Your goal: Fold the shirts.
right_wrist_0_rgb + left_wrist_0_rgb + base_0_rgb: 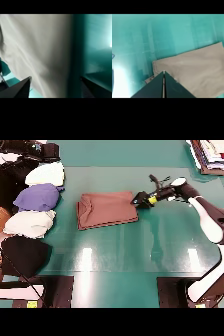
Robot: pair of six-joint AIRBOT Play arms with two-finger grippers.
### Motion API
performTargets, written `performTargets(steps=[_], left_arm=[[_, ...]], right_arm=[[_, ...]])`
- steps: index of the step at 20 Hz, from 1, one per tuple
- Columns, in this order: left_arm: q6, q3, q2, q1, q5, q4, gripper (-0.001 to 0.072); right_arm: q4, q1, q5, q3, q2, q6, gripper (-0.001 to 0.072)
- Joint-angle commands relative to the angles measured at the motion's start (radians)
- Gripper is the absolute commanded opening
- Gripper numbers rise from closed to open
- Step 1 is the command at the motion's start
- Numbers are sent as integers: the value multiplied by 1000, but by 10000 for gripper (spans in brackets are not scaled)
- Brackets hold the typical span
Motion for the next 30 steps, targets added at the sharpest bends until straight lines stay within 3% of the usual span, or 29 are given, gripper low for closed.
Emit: performTargets(steps=[1, 3, 5, 9, 16, 26, 30], left_arm=[[0, 0, -1, 1, -17, -7, 22], [1, 0, -1, 1, -40, -22, 23], [21, 0, -1, 1, -70, -51, 22], [15, 0, 0, -37, -90, -72, 21], [17, 0, -1, -251, -6, -70, 21], [12, 0, -1, -302, 26, -71, 22], [7, 0, -1, -302, 43, -71, 22]], right_arm=[[33, 100, -21, 148, -114, -2, 573], [32, 139, -57, 222, -152, -2, 374], [30, 151, -56, 281, -172, -2, 20], [-11, 111, -53, 312, -120, -1, 14], [-388, -217, -19, 294, 166, 137, 14], [-523, -981, -262, -242, 631, 286, 14], [-526, -1143, -290, -412, 714, 316, 14]])
